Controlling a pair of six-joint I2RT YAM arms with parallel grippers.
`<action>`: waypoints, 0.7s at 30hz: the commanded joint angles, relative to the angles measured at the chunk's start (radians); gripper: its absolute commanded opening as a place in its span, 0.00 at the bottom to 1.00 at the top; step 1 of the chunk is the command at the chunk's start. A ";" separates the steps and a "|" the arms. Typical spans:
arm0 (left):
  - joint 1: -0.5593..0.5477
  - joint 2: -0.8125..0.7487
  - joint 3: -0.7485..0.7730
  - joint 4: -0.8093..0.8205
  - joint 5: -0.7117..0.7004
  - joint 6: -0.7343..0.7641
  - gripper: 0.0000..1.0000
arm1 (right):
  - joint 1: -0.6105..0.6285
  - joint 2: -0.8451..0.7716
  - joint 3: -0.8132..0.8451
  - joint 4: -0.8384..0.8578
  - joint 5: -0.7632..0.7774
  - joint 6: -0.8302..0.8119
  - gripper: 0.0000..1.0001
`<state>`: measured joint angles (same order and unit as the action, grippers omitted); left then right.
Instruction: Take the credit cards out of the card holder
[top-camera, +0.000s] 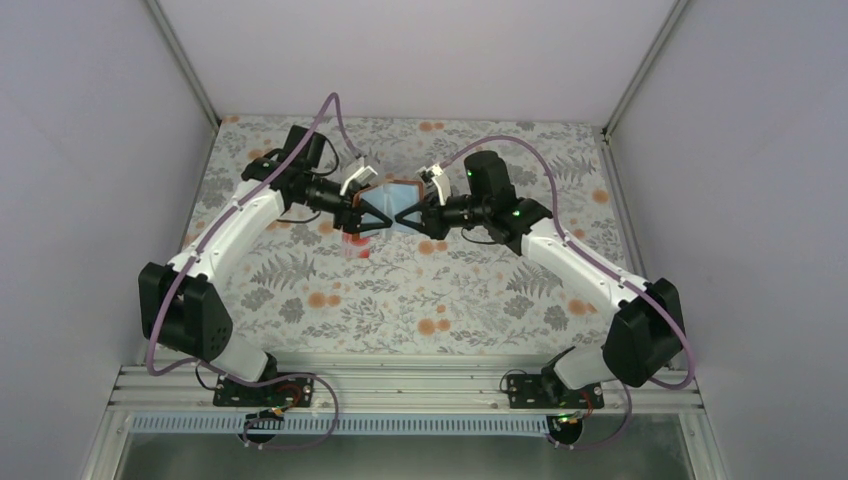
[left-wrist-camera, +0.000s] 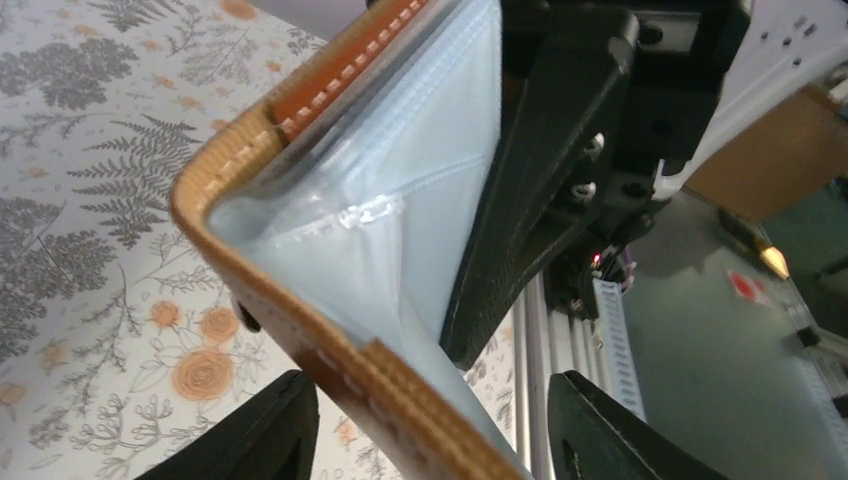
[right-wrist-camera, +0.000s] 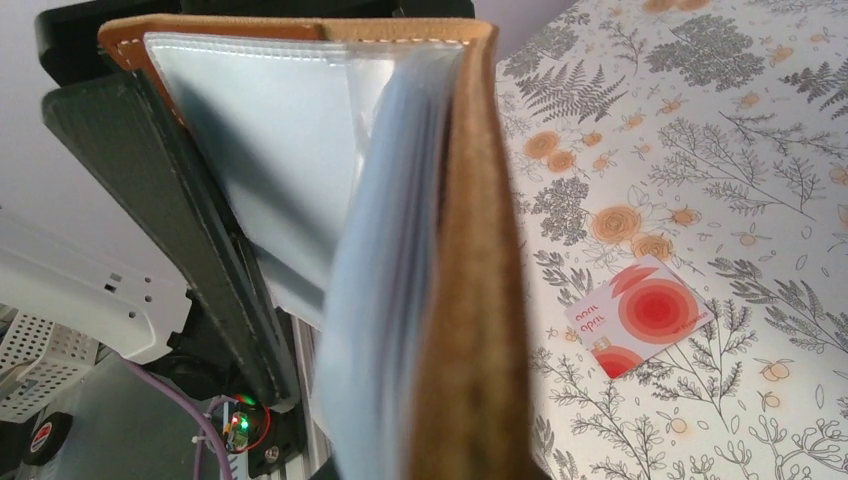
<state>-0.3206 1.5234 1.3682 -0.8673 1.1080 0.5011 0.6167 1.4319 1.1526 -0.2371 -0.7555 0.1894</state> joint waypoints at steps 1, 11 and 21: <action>-0.011 -0.020 -0.021 0.030 -0.019 0.018 0.50 | 0.017 -0.017 0.039 0.060 -0.059 -0.002 0.04; -0.010 -0.023 -0.008 0.020 -0.036 0.022 0.02 | 0.004 -0.117 0.020 -0.021 -0.025 -0.112 0.33; -0.009 -0.029 0.004 -0.001 -0.030 0.039 0.02 | -0.086 -0.213 -0.047 -0.100 0.044 -0.136 0.46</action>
<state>-0.3290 1.5166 1.3556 -0.8696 1.0569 0.5087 0.5514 1.2385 1.1332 -0.2958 -0.7395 0.0742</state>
